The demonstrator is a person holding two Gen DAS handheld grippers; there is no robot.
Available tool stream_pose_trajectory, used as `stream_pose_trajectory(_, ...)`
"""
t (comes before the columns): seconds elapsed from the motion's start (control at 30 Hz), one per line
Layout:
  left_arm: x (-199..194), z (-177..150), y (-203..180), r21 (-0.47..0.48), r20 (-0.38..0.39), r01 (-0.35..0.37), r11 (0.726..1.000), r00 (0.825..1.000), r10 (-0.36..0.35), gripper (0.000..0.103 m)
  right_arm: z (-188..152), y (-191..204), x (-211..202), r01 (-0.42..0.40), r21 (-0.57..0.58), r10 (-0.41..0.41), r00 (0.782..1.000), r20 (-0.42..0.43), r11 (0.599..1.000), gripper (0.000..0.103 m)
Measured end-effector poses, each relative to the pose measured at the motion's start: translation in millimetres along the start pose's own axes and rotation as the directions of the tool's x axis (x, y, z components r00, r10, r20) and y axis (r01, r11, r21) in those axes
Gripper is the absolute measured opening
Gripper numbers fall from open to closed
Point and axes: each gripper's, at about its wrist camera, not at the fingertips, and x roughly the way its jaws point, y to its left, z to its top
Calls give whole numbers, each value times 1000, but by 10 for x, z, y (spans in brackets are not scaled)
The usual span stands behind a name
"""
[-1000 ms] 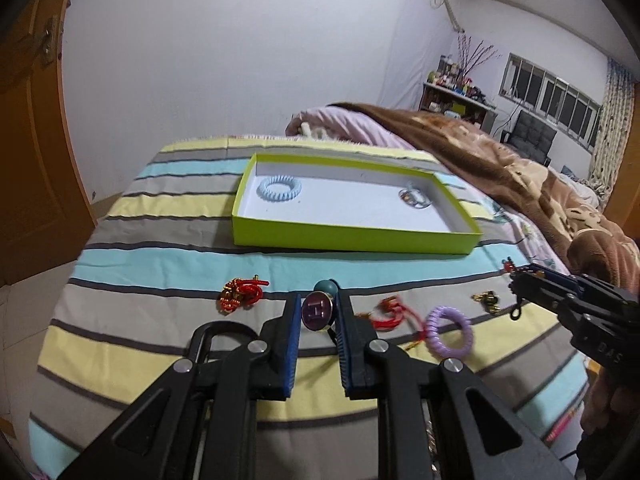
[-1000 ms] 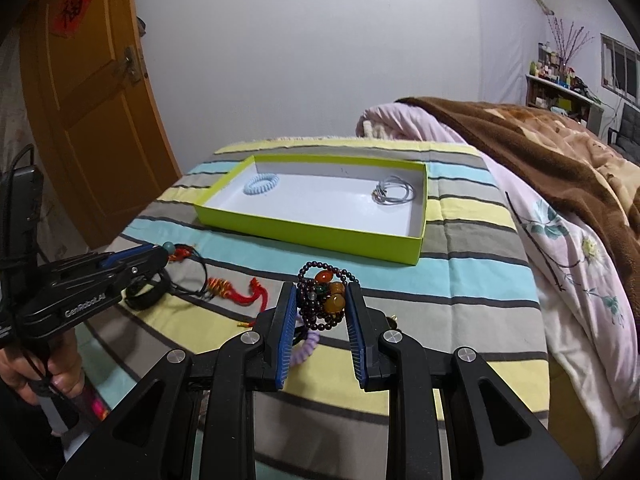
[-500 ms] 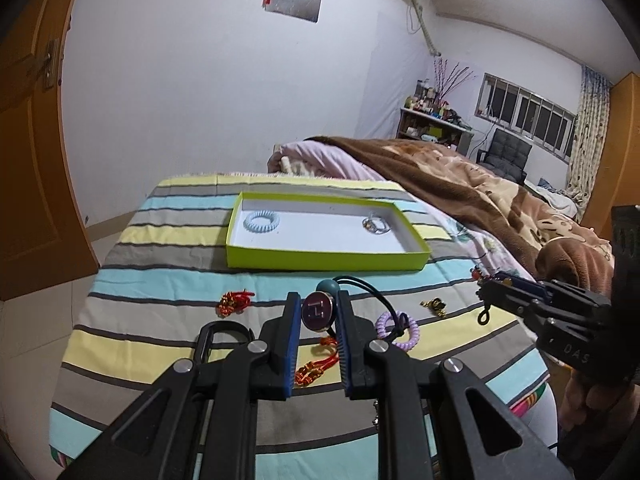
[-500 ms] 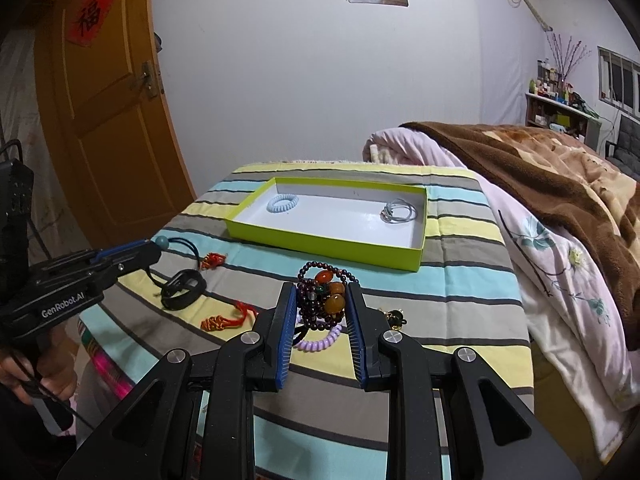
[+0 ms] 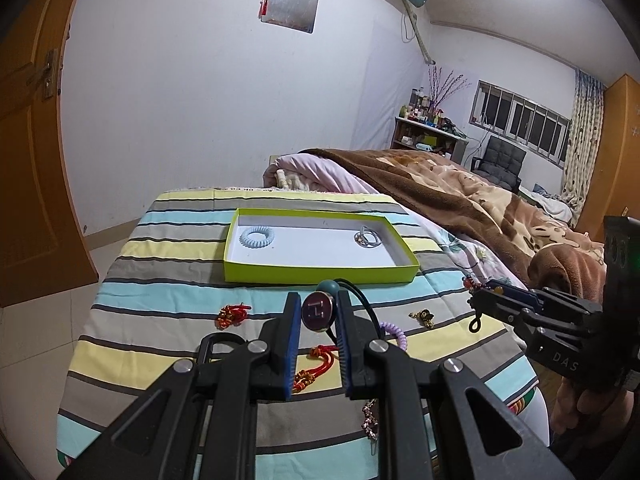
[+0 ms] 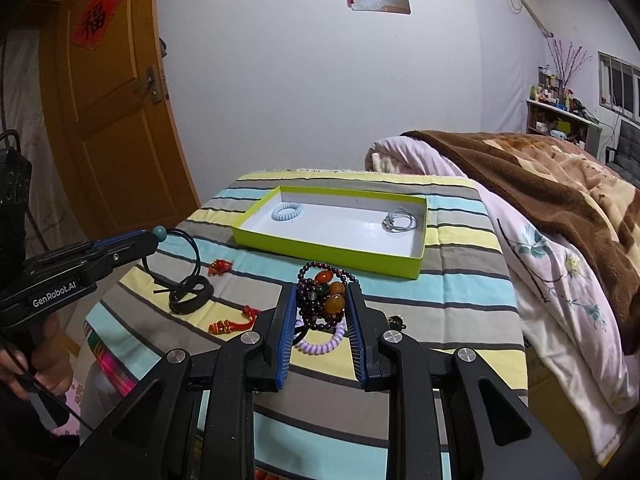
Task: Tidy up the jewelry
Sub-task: 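Lift and carry the bead bracelet and cord hair tie over the green box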
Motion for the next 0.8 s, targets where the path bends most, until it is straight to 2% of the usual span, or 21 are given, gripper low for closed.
stream_pose_trajectory(0.4,77,69,14,-4,13,-7,1000,1000,7,18,72,-47,60,22,-3,-22,1000,3,1000,25)
stream_pose_trajectory(0.8,409,173,106,-6,-4,-46,999,999,46,18,180,-189,300,59,-2,-59,998,-18,998,25)
